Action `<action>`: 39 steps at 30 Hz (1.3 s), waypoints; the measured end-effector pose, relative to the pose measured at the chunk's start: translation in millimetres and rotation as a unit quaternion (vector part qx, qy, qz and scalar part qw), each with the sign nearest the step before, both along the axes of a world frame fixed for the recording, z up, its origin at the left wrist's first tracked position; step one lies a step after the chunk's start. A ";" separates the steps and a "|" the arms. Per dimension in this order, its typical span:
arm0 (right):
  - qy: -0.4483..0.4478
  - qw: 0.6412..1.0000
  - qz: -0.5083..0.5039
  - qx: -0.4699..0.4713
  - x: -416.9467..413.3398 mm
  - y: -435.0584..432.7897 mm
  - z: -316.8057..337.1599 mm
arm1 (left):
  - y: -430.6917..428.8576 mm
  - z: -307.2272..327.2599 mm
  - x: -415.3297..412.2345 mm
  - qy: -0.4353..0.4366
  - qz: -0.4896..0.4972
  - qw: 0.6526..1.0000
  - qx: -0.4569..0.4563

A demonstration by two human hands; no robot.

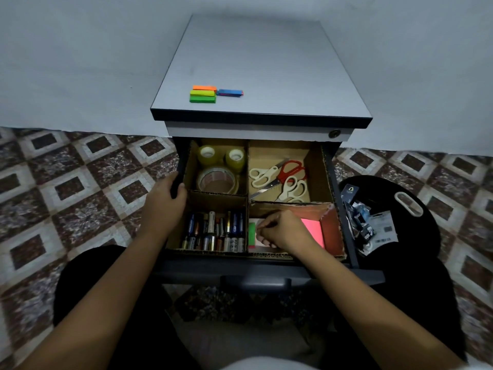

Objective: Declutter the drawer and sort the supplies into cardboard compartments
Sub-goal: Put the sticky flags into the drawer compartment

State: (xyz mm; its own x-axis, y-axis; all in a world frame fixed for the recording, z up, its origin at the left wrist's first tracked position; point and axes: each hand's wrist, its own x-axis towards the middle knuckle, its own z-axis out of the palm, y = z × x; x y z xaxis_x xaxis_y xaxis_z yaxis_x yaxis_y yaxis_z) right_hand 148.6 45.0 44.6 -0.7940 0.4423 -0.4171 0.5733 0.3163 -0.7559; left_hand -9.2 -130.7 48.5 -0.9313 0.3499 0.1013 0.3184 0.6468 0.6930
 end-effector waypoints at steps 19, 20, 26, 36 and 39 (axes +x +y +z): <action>0.182 0.907 0.142 0.352 -161.3 47.8 160.3 | 0.0 -2.5 -0.9 -0.025 0.000 1.000 0.015; 0.169 0.896 0.157 0.380 -170.5 50.5 160.9 | -0.4 -3.1 -1.8 -0.024 0.000 1.000 0.017; 0.071 0.877 0.186 0.437 -202.5 67.0 153.1 | 0.4 -3.7 -1.2 -0.012 0.004 1.000 0.023; 0.059 0.876 0.187 0.441 -202.5 64.8 152.9 | 0.8 -4.4 -1.1 -0.008 0.005 1.000 0.028; 0.064 0.872 0.177 0.452 -198.3 62.7 152.7 | 0.8 -4.5 -1.2 -0.009 0.004 0.999 0.032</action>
